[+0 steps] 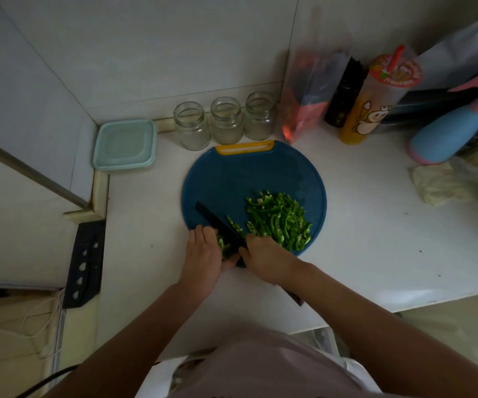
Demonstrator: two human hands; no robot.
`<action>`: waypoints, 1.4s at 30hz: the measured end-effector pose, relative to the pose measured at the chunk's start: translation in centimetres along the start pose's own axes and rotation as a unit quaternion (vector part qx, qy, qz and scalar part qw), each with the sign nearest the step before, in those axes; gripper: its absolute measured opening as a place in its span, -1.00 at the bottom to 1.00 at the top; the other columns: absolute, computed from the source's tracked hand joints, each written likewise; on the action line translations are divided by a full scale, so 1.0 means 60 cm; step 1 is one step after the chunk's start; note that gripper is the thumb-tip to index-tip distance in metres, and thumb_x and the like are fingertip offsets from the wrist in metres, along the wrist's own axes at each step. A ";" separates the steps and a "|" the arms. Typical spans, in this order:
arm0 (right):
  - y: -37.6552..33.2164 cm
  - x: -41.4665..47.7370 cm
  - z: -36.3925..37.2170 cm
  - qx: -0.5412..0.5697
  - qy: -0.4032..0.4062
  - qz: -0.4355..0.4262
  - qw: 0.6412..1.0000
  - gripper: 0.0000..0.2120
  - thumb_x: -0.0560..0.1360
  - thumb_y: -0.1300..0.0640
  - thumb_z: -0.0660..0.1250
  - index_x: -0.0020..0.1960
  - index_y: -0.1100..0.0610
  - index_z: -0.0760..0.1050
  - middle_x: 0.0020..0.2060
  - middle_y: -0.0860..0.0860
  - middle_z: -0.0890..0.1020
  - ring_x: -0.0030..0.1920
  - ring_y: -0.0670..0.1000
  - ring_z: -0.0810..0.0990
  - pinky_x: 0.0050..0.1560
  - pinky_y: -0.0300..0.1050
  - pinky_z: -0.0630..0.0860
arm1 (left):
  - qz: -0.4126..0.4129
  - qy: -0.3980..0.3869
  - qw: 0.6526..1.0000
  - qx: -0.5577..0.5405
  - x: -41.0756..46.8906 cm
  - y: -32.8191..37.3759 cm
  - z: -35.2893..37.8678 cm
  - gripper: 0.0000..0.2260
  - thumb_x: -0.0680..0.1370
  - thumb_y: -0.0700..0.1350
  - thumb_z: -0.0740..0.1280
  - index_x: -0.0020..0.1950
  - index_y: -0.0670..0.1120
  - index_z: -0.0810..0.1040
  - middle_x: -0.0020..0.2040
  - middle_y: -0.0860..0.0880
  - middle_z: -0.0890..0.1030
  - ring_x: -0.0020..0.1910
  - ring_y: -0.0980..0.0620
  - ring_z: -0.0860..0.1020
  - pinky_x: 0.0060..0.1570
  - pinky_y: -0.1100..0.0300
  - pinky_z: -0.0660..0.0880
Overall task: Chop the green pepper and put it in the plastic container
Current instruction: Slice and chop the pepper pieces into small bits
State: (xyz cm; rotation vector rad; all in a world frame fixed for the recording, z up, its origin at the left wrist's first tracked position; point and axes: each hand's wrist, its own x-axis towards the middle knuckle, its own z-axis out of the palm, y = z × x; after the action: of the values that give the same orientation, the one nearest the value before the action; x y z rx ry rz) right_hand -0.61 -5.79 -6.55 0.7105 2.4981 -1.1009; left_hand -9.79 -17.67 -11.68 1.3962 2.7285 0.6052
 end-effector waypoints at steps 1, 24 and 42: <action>-0.005 0.008 -0.001 0.003 0.003 -0.004 1.000 -0.76 0.62 0.14 0.12 0.02 0.33 0.42 -0.06 0.30 0.58 -0.17 0.17 0.53 -0.23 -0.08 0.38 | 0.001 -0.001 1.000 -0.002 0.000 0.000 -0.001 -0.38 0.11 -0.05 0.63 -0.03 -0.18 0.35 -0.21 -0.19 0.48 -0.27 -0.15 0.50 -0.32 0.09 0.50; 0.025 -0.050 0.010 0.060 0.083 0.004 0.995 -0.77 0.63 0.11 0.12 0.05 0.30 0.36 -0.08 0.27 0.56 -0.10 0.22 0.55 -0.23 -0.11 0.32 | -0.100 0.014 0.982 -0.159 -0.011 0.023 -0.020 -0.50 0.31 -0.11 0.56 0.11 -0.28 0.45 0.01 -0.20 0.46 -0.05 -0.11 0.51 -0.16 0.19 0.37; 0.019 -0.057 0.035 0.005 0.088 0.001 0.996 -0.73 0.63 0.06 0.09 0.18 0.26 0.30 0.00 0.26 0.57 -0.01 0.26 0.57 -0.16 -0.01 0.42 | -0.091 -0.026 0.994 -0.061 0.007 0.015 -0.029 -0.45 0.20 0.03 0.60 -0.03 -0.27 0.50 -0.10 -0.20 0.54 -0.14 -0.16 0.55 -0.25 0.07 0.44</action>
State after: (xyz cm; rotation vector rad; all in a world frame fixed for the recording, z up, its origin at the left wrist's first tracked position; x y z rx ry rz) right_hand 3.04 -7.80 -7.01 0.8471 2.6375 -1.0953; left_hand -9.69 -17.43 -9.71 1.1064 2.6867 0.6984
